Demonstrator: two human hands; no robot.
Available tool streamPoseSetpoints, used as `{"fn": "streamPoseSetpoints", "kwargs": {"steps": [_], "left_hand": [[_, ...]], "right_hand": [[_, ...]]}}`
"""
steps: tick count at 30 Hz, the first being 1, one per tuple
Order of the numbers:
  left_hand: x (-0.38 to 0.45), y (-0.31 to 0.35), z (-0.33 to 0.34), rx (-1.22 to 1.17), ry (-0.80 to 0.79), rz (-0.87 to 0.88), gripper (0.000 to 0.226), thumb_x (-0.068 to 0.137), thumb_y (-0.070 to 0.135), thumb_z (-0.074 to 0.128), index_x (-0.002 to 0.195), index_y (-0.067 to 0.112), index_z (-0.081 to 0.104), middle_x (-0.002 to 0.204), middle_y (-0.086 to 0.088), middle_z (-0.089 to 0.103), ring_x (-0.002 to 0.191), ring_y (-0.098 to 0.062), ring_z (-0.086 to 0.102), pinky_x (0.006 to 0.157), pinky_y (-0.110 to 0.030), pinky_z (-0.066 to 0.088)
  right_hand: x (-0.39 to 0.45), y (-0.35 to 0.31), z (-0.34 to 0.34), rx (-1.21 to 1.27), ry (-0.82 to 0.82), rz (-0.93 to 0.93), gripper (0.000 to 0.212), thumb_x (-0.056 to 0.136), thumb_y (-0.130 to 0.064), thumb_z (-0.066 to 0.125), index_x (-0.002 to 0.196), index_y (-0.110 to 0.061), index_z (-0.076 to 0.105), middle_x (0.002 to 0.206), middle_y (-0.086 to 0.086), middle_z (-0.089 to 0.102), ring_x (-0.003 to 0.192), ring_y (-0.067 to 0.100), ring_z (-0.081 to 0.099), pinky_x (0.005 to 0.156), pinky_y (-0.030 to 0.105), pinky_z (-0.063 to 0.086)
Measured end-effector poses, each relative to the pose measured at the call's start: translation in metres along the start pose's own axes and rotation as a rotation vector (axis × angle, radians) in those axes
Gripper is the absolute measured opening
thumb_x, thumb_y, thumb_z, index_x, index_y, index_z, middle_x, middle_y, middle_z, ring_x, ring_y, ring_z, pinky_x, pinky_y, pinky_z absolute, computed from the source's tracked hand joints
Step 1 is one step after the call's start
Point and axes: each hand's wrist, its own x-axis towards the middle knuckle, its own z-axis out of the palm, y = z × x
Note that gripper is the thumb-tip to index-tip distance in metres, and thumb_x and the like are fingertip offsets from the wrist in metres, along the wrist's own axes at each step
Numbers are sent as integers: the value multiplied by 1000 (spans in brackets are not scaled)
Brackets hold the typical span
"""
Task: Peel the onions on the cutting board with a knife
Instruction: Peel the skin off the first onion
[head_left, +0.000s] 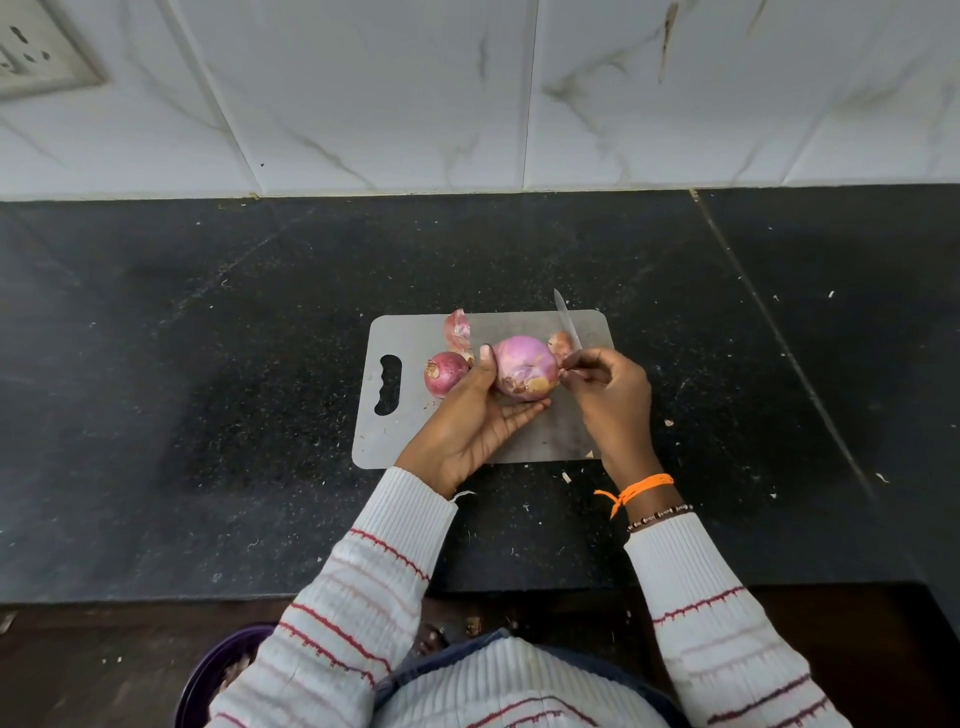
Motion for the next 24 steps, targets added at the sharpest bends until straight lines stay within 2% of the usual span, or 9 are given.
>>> {"fn": "streamPoseSetpoints", "kwargs": {"steps": [2,4,7,10,13,16,18,21,24], "left_hand": [[0,1,0,-66,18,-2,41,101,33,30,109,-1,52,93,-20,69,83,-26,69,69,-28,59],[-2,0,3,-152,31,-8,38,102,27,30,110,-5,49,98,-25,67,97,-34,63,71,-32,59],[-3,0,6,-237,26,-6,34,102,21,29,111,-6,48,110,-30,58,102,-37,59,79,-37,57],[-4,0,5,-242,1,-13,38,102,26,28,111,-2,50,107,-26,61,93,-29,65,87,-40,53],[-3,1,6,-114,-15,-21,47,97,41,30,117,4,51,110,-19,62,94,-22,62,89,-34,50],[-5,1,9,-78,-31,1,39,96,37,36,107,6,57,104,-16,65,94,-19,59,86,-28,52],[-7,1,9,-116,-58,15,36,97,32,36,103,4,58,97,-15,69,93,-19,61,87,-28,52],[-7,1,8,-165,-100,30,34,95,28,37,104,3,58,98,-15,69,92,-18,66,90,-30,50],[-8,1,9,-148,-100,38,33,96,26,37,107,1,56,106,-17,64,97,-22,63,90,-31,50]], "right_hand": [[-1,-1,1,14,-39,16,21,85,-2,59,86,-21,67,95,1,69,93,12,64,85,30,52],[-2,-8,1,82,-64,12,20,91,-7,54,92,-21,68,103,0,69,102,11,62,88,25,50],[-5,-22,-1,210,-204,-1,15,89,-9,59,99,-18,66,102,-3,67,98,7,63,81,17,49],[-10,-27,-2,229,-313,-65,31,78,-1,70,103,-17,62,104,-5,65,95,0,62,80,15,48],[-12,-28,-2,247,-295,-126,41,66,4,76,99,-18,64,101,-2,66,93,1,63,77,14,48],[-11,-30,-2,260,-274,-176,44,61,4,79,97,-18,66,98,-1,67,92,3,64,77,14,49],[-11,-29,-3,301,-261,-202,44,63,5,77,99,-18,66,97,-7,69,95,5,65,79,16,50],[-11,-26,-3,328,-255,-244,34,69,2,74,97,-16,68,93,-12,72,99,9,65,83,19,50],[-10,-26,-2,320,-161,-232,18,78,4,66,85,-13,69,84,-12,73,89,9,68,77,19,51]]}}
